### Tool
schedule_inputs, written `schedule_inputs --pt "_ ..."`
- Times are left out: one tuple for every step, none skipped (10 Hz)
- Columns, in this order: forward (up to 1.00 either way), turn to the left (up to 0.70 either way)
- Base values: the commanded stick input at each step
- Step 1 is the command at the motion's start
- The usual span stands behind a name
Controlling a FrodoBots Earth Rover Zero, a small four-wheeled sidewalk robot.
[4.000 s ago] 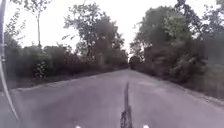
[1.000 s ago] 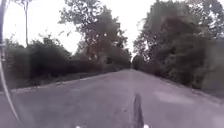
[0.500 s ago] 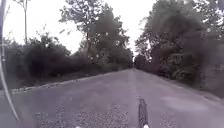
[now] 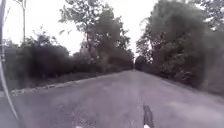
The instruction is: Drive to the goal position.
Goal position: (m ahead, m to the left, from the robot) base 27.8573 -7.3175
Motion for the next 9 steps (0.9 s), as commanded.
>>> schedule_inputs --pt "0.7 0.0" --pt "0.7 0.0" --pt "0.7 0.0" --pt "0.7 0.0" --pt "0.7 0.0" --pt "0.7 0.0" --pt "0.7 0.0" --pt "0.7 0.0" --pt "0.7 0.0"
